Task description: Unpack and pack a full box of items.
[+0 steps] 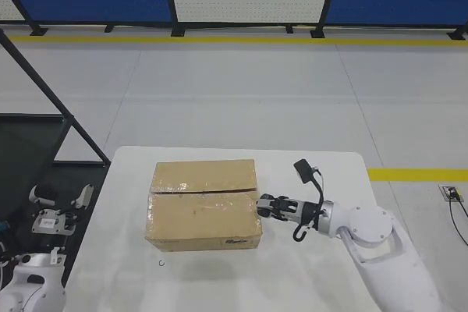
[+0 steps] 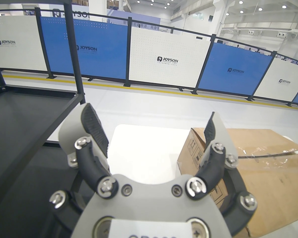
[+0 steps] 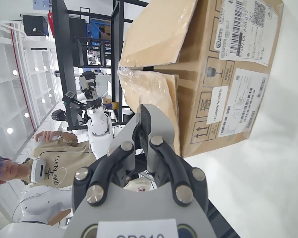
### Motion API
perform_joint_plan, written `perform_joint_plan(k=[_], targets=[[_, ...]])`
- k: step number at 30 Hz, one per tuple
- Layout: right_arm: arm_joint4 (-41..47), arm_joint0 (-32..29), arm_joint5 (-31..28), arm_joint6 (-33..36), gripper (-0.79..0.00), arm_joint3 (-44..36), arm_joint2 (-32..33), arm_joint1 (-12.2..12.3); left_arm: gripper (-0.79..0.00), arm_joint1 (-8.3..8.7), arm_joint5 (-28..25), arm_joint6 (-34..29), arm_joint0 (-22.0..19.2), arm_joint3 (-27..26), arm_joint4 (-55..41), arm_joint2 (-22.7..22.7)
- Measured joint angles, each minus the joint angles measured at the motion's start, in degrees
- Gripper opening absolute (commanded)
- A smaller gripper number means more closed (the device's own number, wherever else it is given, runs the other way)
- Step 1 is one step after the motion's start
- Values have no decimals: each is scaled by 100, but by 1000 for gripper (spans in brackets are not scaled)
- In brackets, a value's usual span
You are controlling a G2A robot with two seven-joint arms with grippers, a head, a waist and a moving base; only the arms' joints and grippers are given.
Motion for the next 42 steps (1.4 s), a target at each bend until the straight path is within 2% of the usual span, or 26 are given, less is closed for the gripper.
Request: perform_joint_plan(k=[10,18,21,25,29,32,42], targets=[[-118,274,238,-7,-785,-290,-284,-10,0,70,-251,-4,115,47,49,5],[-92,382,245,-59,-785,-404,-408,-12,0,111,-436,-126,178,-43,110,234],[-79,418,243,-67,-785,-410,-441,-11,0,118,-294,-286,128,-144,251,406],[-61,437,207,-79,-785,-401,-457,-5,0,107,146,-394,17,-243,654,760],[5,433,125,-96,-785,-410,-457,3,0,86,754,-446,-185,-189,1169,1171],[64,418,39,-97,-785,-421,-456,8,0,85,990,-403,-330,-41,1610,1429],[187,412,-275,-208,-785,-441,-447,21,0,116,834,-621,-682,432,1888,1789]])
